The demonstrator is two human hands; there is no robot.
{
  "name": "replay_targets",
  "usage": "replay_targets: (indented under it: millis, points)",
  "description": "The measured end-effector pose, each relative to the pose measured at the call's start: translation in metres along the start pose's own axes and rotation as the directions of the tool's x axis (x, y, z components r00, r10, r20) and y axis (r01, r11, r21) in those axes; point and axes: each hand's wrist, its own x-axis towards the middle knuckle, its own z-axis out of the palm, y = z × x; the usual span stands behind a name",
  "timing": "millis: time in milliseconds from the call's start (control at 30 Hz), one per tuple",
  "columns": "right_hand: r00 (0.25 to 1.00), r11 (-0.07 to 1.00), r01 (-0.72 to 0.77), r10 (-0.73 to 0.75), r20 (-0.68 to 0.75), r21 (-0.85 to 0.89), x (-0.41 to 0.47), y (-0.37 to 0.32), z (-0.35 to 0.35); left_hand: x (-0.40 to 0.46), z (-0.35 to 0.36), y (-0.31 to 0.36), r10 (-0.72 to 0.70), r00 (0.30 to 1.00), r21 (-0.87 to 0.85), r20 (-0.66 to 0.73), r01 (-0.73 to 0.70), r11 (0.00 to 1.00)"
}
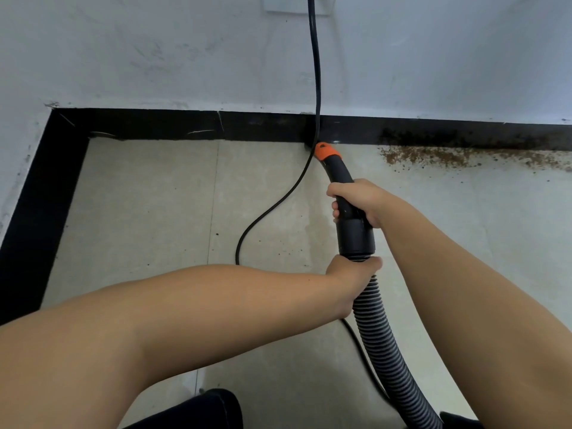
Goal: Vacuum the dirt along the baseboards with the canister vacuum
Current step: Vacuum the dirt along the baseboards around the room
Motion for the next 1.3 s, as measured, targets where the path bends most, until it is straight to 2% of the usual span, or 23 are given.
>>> replay_targets:
  millis: [200,300,433,533,667,867,967,1133,1300]
  points:
    - [0.994,0.995,-0.028,0.038,-0.103,0.092,-0.007,0.009,-0.029,-0.008,0.009,0.006,-0.007,0.997,0.059,0.075,0.003,0.998]
    - [0.996,0.996,-0.065,0.069,-0.056,0.066,-0.013,0.01,-0.037,-0.014,0.016,0.003,-0.009,0.993,0.059,0.119,0.002,0.998]
    - [0.994,0.996,-0.085,0.086,0.062,-0.019,-0.017,0.003,-0.018,-0.019,0.015,-0.006,0.001,0.996,0.02,0.087,-0.003,1.0]
    - [0.995,0.996,-0.075,0.078,0.066,-0.037,-0.016,0.001,-0.003,-0.018,0.003,-0.006,0.002,0.998,-0.006,0.064,-0.001,1.0]
    - [0.994,0.996,-0.089,0.091,0.059,-0.029,-0.022,0.002,-0.007,-0.022,0.001,-0.006,0.009,0.993,0.017,0.118,-0.011,1.0]
    - [0.995,0.996,-0.084,0.081,-0.064,-0.033,-0.036,0.012,-0.04,-0.032,0.025,-0.005,0.008,0.986,0.1,0.166,-0.025,0.995]
    - [0.994,0.998,-0.045,0.04,-0.104,-0.048,-0.039,0.02,-0.041,-0.036,0.031,-0.01,-0.027,0.988,0.131,0.154,0.007,0.991]
    - [0.999,0.999,-0.025,0.023,-0.047,-0.033,-0.046,0.028,-0.033,-0.039,0.031,-0.018,-0.056,0.994,0.163,0.089,0.041,0.986]
    - [0.996,0.999,-0.031,0.034,-0.079,0.043,-0.045,0.041,-0.082,-0.03,0.072,-0.022,-0.026,0.996,0.227,0.086,0.006,0.974]
